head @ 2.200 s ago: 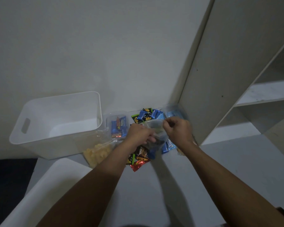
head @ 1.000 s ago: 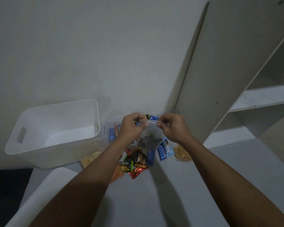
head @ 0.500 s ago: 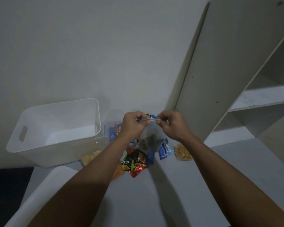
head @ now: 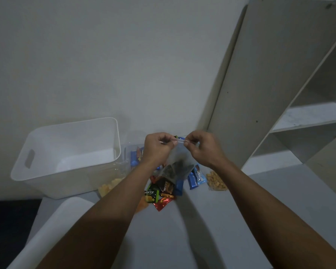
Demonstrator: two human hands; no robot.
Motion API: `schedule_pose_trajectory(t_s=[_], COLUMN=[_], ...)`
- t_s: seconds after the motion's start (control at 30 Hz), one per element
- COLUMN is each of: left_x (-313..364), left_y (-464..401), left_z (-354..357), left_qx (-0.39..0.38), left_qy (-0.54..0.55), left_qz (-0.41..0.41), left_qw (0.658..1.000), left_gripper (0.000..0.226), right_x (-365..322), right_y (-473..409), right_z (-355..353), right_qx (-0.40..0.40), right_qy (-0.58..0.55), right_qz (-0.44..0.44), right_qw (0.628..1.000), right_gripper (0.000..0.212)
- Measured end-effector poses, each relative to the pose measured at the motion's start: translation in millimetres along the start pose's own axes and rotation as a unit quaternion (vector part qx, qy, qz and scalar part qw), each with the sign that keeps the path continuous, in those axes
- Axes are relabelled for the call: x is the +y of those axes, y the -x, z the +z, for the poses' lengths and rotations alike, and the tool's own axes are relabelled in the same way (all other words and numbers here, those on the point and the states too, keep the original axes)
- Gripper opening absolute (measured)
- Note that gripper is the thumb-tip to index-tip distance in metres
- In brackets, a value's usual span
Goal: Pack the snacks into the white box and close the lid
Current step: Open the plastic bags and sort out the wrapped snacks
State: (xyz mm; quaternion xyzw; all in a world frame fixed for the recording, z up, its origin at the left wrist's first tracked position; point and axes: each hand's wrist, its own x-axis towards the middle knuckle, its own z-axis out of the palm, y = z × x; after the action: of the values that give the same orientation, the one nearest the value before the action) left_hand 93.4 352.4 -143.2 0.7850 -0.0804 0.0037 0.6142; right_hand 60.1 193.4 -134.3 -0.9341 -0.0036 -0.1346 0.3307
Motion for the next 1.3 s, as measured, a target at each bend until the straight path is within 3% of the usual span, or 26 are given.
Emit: schedule_pose_trajectory(t_s=[0.13,0.3,0.43,0.53,0.73,0.93,1.3], left_x=[1.1,0.5,2.6,-2.5,3.7,-4.3,-4.5], left_y=[0.3,2.0,1.8,-3.5,-3.0,-10.9,-12.0], left_z=[2.2,4.2,1.8,-5.1,-6.2,-11.4,-18.9], left_qx=[0.004,-0.022,0.009,0.020,-0.047,0.021,0.030], left_qy=[-0.012,-0.012,-0.025,-0.026,-0.019,-0.038,0.003], left_qz=[0.001,0.007,0.004,-0.016,0.002,-0.016,-0.023], left_qw=[1.000,1.000,1.000,0.999,0.999,0.999,0.999], left_gripper=[0.006,0.003,0.002,0.015,0.015,0.018,0.008], right_x=[-4.7,-5.1,-4.9,-2.9,-4.1,-2.4,5.8], right_y=[-1.1,-1.3,-0.7,-1.6,-2.9,-1.9,-6.4], right_z=[-0.3,1.9,4.0,0.8,0.8,-2.3,-3.5], right_qx=[-0.010,0.003,-0.006,-0.015,0.003,-0.019,-0.007], right_qy=[0.023,0.051,0.058,0.045,0.047,0.020,0.002], right_qz=[-0.035,-0.024,-0.031,-0.006,-0.006,0.023,0.052], right_qw=[0.999,0.998,0.998,0.999,0.999,0.999,0.999], right_gripper=[0.011,0.004,0.009,0.010,0.005,0.018,0.016])
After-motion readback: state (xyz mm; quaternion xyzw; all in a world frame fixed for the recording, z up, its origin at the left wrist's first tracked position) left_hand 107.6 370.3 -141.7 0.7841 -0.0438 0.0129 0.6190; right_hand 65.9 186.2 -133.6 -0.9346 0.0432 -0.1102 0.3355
